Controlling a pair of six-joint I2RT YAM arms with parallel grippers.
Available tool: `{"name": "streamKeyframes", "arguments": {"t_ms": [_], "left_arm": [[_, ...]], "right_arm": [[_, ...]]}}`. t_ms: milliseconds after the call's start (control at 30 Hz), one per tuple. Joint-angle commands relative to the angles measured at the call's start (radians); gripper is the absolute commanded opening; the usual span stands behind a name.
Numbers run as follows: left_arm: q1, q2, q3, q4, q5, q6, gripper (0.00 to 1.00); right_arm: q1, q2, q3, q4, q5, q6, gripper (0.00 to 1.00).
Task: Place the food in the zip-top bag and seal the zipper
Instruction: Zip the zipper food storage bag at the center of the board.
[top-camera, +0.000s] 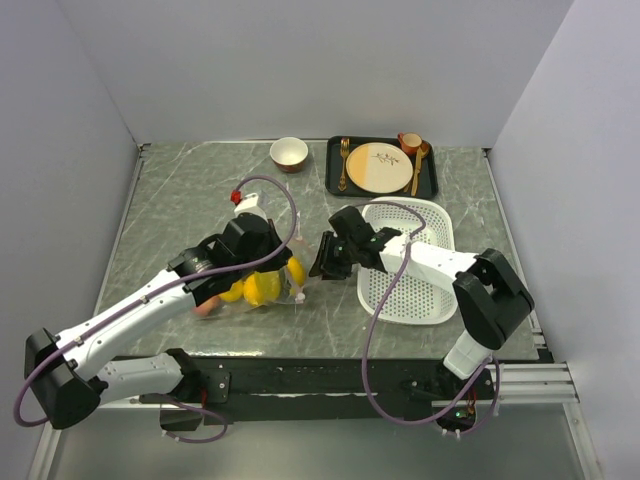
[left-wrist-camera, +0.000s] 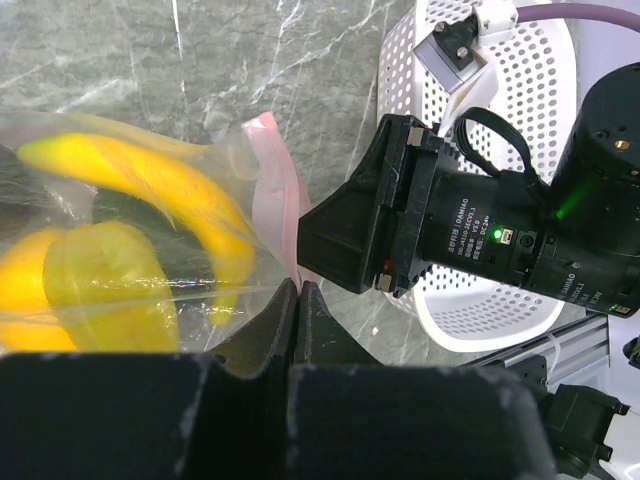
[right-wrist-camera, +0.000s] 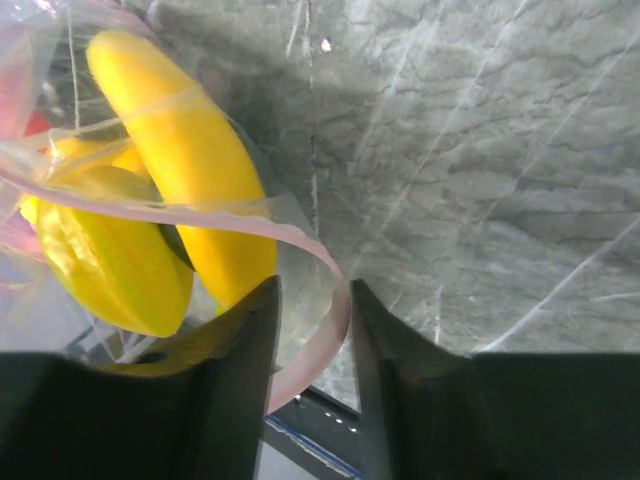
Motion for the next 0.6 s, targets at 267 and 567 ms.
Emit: {"name": "streamKeyframes", "arguments": {"t_ms": [267,567], "left_arm": [[0.002,0.016,-0.008,0.049,0.044,0.002,0.01],[0.002,0.091,0.006,0.125,0.116,-0.007,0.01]], "right_arm": [[0.007,-0.105,0.006,0.097,-0.001,-0.007,0.08],[0.013,-0.093,0.032,0.124,-0.031,-0.018,0.04]]}}
